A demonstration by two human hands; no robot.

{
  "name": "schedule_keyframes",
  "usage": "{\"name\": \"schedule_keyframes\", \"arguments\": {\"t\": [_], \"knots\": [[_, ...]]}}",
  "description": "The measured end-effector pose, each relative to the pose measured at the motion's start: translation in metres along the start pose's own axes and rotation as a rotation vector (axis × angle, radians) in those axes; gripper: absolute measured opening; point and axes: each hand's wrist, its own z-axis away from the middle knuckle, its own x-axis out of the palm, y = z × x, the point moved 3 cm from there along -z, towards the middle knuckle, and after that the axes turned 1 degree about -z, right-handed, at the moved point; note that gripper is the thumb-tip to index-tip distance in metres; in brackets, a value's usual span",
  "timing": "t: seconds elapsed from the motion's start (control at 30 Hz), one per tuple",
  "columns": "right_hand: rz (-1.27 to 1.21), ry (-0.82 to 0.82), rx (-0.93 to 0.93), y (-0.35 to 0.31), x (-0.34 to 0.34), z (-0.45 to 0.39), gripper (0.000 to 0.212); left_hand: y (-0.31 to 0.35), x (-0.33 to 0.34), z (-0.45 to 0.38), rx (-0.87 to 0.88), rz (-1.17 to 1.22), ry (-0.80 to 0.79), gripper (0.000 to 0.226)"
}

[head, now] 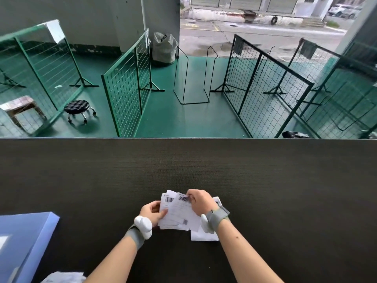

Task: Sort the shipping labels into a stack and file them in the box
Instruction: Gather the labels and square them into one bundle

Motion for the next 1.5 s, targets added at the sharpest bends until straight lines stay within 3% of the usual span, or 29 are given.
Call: {"name": "schedule_keyframes", "arguments": {"t": [0.13,0.27,0.33,0.4,0.5,0.67,0.77,0.93,1.0,1.17,1.27,1.5], "knots": [[-0.063,0.046,-0.041,-0.013,0.014,-0.002,0.011,0.000,0.002,0.005,0.024,-0.014,-0.034,0.028],[-0.062,0.253,0.068,0.006,0.008,0.008,0.022,-0.005,-0.012,0.001,0.006,-0.057,0.093,0.022],[0.057,0.225,0.258,0.028,0.006,0.015,0.037,-0.009,-0.023,-0.001,-0.015,-0.073,0.189,0.026],[0.144,0.040,0.451,0.049,0.010,0.024,0.068,-0.013,-0.033,-0.002,-0.023,-0.089,0.252,0.027],[0.086,-0.141,0.561,0.065,0.016,0.035,0.103,-0.016,-0.038,-0.001,-0.032,-0.105,0.261,0.021],[0.017,-0.108,0.628,0.071,0.018,0.041,0.083,-0.018,-0.036,-0.002,-0.028,-0.160,0.237,0.019],[-0.032,-0.056,0.657,0.075,0.017,0.043,0.059,-0.017,-0.034,0.002,-0.034,-0.144,0.229,0.027],[-0.486,0.096,0.548,0.074,0.005,0.056,0.017,-0.020,-0.039,0.002,-0.060,-0.109,0.223,0.022],[-0.604,0.153,0.517,0.072,-0.001,0.059,0.020,-0.020,-0.040,0.003,-0.061,-0.100,0.219,0.018],[-0.977,0.156,0.446,0.062,-0.020,0.052,0.062,-0.021,-0.044,0.003,-0.073,-0.101,0.212,0.022],[-0.953,0.073,0.374,0.050,-0.028,0.041,0.058,-0.020,-0.046,0.002,-0.069,-0.105,0.205,0.028],[-0.506,-0.182,0.124,0.004,-0.020,0.020,0.012,-0.014,-0.035,0.004,-0.073,-0.011,0.032,0.042]]}}
